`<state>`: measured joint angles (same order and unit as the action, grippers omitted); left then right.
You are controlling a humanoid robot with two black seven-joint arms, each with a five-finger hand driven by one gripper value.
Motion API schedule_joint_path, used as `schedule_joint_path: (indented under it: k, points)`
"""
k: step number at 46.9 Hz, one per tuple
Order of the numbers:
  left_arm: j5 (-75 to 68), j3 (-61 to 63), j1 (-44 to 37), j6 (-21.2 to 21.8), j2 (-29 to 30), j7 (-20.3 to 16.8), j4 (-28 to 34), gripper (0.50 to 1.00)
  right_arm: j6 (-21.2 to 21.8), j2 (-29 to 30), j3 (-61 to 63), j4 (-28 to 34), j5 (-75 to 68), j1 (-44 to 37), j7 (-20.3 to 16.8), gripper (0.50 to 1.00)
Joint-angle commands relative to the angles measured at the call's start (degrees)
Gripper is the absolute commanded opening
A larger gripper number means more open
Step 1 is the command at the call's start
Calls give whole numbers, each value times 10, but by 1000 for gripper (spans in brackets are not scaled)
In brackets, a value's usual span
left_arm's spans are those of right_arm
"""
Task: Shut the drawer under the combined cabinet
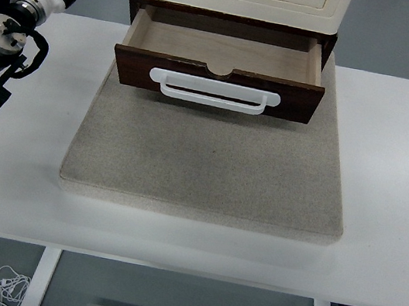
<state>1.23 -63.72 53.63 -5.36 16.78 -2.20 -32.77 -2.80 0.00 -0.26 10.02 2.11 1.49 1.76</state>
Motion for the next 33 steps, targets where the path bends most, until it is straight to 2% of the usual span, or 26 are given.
schedule_joint_path:
  k: [1, 20, 26, 33]
  points:
    - [0, 0, 0, 0, 0, 0, 0, 1000, 0, 0, 0, 0, 0, 0, 0, 952]
    - [24, -1, 17, -10, 17, 0, 10, 1000, 0, 0, 0, 0, 0, 0, 0, 952]
    - [24, -6, 21, -10, 29, -3, 41, 1000, 0, 0, 0, 0, 0, 0, 0, 952]
    - [17, -4, 35, -32, 33, -4, 53, 1000, 0, 0, 0, 0, 0, 0, 0, 952]
